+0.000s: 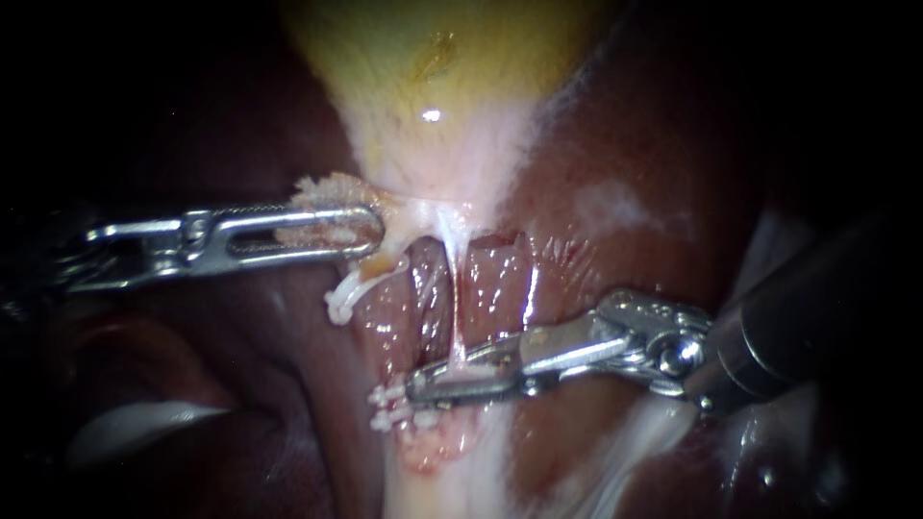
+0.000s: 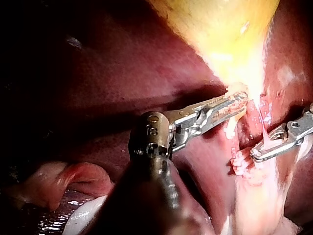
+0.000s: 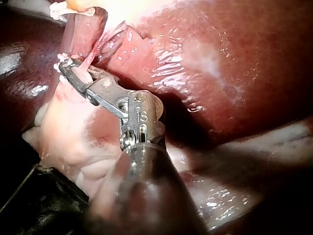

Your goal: Going back second clip right tube

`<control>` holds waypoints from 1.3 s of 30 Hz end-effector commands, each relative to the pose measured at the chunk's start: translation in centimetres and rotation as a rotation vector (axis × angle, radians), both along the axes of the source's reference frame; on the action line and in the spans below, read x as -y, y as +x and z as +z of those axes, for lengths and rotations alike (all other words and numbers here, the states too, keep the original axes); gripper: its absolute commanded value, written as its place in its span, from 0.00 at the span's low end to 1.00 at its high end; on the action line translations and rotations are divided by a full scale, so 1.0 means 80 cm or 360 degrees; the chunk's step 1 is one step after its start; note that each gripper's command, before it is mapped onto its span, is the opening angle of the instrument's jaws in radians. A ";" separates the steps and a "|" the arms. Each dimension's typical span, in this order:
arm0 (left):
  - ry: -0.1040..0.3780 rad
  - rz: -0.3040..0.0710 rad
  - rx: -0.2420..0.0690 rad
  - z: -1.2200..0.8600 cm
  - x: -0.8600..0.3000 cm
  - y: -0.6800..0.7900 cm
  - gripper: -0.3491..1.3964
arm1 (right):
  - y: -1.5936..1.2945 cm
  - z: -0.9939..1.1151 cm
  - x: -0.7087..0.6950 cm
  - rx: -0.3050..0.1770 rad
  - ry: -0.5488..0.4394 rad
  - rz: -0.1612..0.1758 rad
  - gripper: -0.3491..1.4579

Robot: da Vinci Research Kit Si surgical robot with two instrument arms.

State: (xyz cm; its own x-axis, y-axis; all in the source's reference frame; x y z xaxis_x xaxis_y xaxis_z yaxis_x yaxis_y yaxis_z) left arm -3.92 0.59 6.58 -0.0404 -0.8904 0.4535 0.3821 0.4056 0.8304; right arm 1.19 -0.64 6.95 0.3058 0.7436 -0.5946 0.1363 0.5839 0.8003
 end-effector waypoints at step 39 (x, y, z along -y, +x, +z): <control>0.0000 0.0001 0.0000 -0.0001 0.0001 0.0001 0.00 | -0.0007 -0.0025 0.0030 -0.0173 -0.0386 -0.0091 0.47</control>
